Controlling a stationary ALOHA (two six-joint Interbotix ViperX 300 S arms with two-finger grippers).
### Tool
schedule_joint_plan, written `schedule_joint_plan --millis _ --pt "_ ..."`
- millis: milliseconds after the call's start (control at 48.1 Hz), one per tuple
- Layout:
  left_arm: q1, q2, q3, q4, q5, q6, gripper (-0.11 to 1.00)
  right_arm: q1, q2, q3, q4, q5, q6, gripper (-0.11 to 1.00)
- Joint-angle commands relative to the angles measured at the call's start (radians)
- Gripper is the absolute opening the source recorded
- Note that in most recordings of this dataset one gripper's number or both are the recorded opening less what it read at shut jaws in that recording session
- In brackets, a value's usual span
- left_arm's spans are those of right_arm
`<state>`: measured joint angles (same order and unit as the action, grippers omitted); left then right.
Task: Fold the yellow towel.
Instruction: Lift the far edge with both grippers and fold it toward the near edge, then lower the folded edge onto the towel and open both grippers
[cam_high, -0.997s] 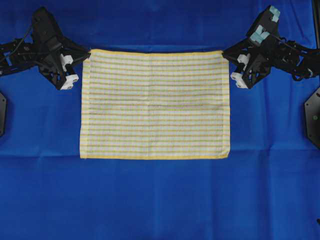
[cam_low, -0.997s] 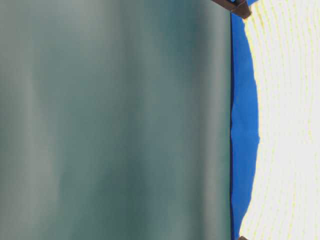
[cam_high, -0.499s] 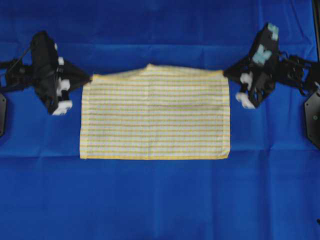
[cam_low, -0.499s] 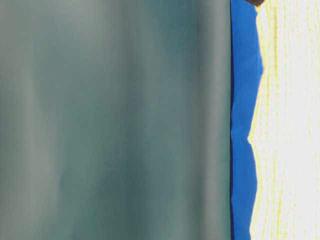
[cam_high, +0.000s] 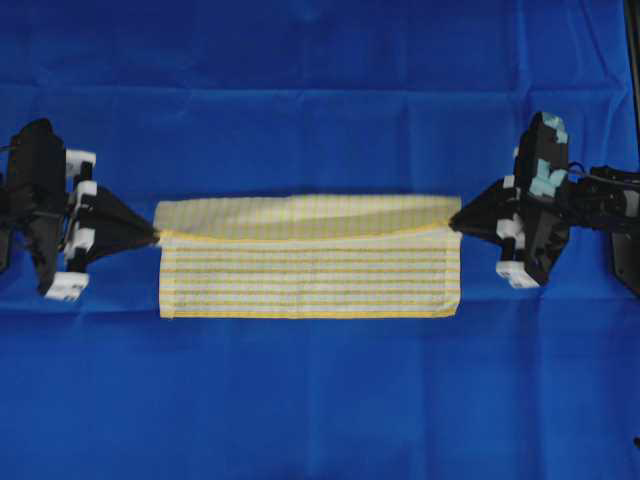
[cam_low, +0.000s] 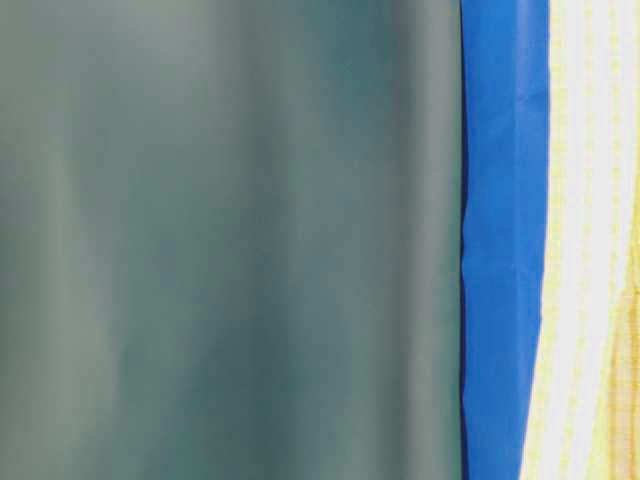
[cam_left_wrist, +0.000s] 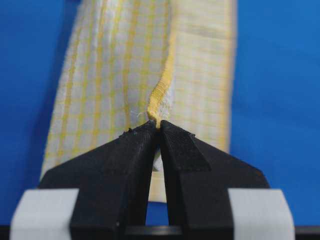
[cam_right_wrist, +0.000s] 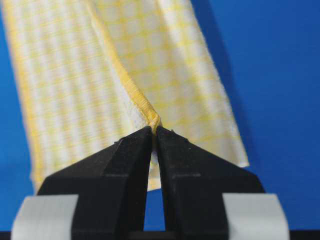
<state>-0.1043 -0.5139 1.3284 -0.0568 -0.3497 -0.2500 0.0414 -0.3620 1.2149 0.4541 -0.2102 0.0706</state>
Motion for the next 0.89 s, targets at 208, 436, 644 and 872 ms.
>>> schedule_joint_plan --millis 208,436,644,872 --pt "-0.060 0.017 -0.014 -0.002 0.034 -0.026 0.03 0.075 -0.014 -0.006 0.052 0.000 -0.003 0.07" --pt "-0.095 0.083 -0.041 -0.002 0.038 -0.026 0.03 0.110 -0.014 -0.011 0.055 0.000 -0.003 0.07" --pt "-0.109 0.110 -0.057 -0.002 0.041 -0.026 0.03 0.163 -0.014 -0.017 0.055 0.002 -0.003 0.07" --pt "-0.109 0.130 -0.071 -0.002 0.041 -0.026 0.03 0.179 0.012 -0.037 0.057 0.009 -0.003 0.09"
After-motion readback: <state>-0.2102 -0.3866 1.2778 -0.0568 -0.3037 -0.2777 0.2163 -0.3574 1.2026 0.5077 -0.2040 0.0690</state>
